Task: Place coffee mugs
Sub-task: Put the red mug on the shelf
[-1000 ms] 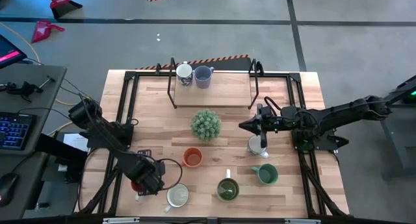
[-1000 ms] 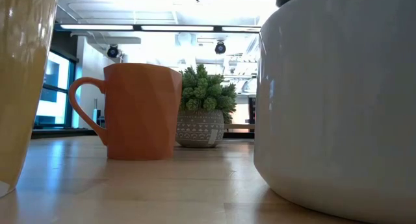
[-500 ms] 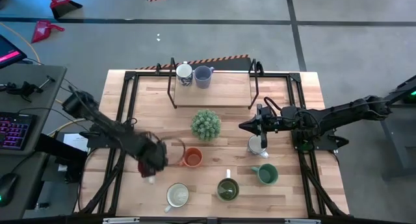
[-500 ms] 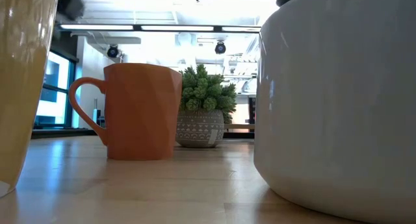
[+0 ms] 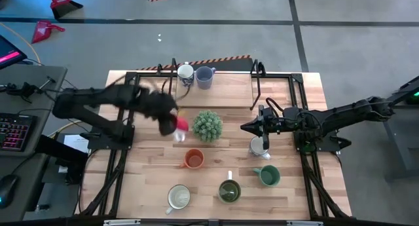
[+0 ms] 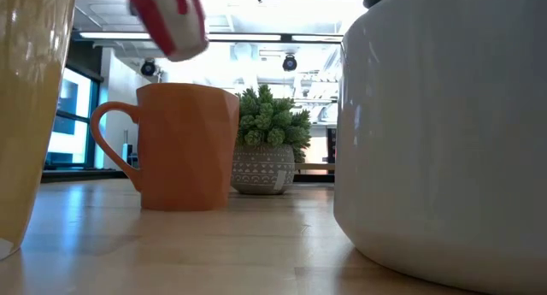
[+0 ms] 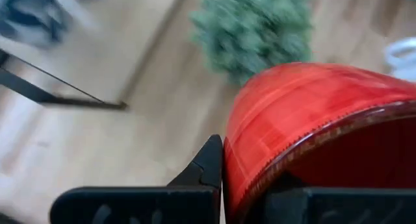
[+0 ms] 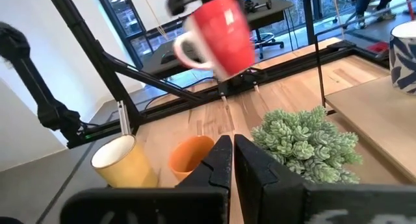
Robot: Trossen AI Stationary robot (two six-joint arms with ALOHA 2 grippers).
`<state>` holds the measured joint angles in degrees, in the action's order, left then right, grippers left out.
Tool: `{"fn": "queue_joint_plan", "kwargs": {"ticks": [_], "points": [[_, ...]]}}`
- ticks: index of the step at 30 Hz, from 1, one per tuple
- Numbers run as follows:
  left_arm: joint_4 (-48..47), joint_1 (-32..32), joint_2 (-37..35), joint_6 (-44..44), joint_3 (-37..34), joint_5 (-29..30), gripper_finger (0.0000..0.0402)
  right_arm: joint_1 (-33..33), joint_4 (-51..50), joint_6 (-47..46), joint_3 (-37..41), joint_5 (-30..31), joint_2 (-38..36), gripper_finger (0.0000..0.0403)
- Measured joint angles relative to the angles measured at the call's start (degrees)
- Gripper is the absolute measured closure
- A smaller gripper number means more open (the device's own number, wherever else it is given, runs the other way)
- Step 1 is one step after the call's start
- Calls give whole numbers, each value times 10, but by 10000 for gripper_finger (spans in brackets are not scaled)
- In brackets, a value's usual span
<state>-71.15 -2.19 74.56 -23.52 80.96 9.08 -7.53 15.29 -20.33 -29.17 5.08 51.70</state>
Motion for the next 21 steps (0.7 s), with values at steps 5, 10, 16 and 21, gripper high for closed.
{"fn": "queue_joint_plan", "kwargs": {"ticks": [5,10,16,21], "points": [[-20,-99,81,117,98,-25,397,0,0,-6,0,0,0,402],[-22,-166,162,189,181,-48,397,0,1,-7,0,0,0,402],[-29,-227,240,246,213,-72,397,0,4,-20,0,-10,0,402],[-58,-266,289,283,213,-73,397,0,4,-23,0,-21,0,402]]}}
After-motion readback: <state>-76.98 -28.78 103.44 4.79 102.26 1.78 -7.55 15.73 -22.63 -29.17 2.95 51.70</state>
